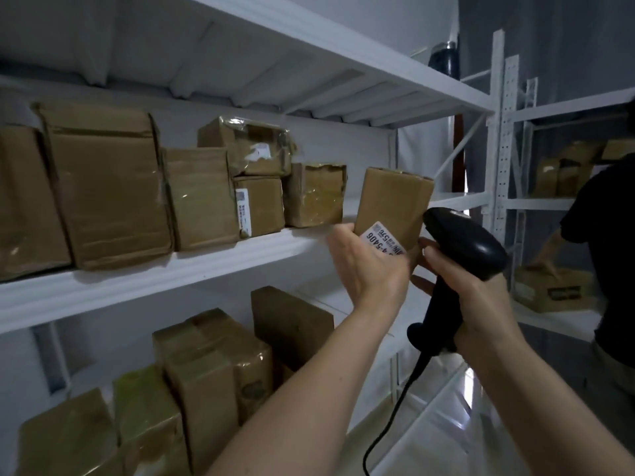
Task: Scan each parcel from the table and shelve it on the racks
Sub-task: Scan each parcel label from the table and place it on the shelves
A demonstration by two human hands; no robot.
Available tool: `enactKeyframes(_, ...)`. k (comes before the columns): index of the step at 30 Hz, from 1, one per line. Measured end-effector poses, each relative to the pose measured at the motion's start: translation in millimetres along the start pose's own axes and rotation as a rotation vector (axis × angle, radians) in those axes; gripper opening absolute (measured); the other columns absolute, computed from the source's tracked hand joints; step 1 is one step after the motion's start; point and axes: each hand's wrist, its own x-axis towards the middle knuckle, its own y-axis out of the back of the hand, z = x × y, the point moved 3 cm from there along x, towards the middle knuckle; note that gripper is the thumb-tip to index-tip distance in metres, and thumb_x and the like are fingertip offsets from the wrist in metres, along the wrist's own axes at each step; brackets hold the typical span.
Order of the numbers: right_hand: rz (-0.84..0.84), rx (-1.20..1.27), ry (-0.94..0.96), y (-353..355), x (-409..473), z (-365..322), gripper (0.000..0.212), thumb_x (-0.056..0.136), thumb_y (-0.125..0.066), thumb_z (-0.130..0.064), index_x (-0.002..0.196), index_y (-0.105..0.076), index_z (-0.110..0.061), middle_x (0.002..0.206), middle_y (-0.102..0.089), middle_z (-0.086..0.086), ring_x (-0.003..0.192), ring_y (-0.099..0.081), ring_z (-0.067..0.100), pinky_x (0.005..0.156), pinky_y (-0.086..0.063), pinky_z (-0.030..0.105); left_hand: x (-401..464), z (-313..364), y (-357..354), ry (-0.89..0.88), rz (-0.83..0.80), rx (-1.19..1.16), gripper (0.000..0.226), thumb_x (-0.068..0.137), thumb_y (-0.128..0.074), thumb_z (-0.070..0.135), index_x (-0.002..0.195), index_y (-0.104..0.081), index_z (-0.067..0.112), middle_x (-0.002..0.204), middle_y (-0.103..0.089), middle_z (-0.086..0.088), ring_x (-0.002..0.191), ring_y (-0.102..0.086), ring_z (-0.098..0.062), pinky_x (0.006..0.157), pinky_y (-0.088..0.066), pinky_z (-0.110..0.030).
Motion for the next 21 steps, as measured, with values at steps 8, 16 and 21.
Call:
enactKeyframes(8,-0.098,0.066,-0.052,12.6,106.6,-3.4,0.03,0.085,-0.067,-0.004,0.113,-0.064,-0.015,0.103,-0.074,0.009,0.099,-0.071,0.024,0.082,-0.059,0.037,55.9,20.4,-71.6,-0.062,0.36,0.092,0.075,0.052,-0.089,0.021,0.109,-0.041,0.01,0.113,-0.042,-0.003,0.104,-0.036,-0.016,0.089,-0.034,-0.024)
enactKeyframes(16,-0.226,0.2,-0.215,8.4,170.3,24.2,0.014,0.084,-0.069,-0.007,0.097,-0.07,-0.011,0.089,-0.074,0.011,0.094,-0.072,0.026,0.081,-0.059,0.041,90.8,8.1,-99.3,-0.049,0.643,0.224,0.056,0.063,-0.076,0.007,0.112,-0.049,0.002,0.119,-0.05,-0.014,0.112,-0.043,-0.031,0.094,-0.031,-0.034)
enactKeyframes(21,-0.331,0.266,-0.308,-2.0,193.7,45.2,0.026,0.08,-0.072,-0.01,0.105,-0.07,-0.007,0.092,-0.075,0.011,0.093,-0.072,0.024,0.076,-0.058,0.034,100.7,-9.0,-103.0,0.012,0.712,0.251,0.059,0.064,-0.075,0.006,0.116,-0.048,0.004,0.122,-0.047,-0.013,0.115,-0.041,-0.029,0.095,-0.028,-0.031)
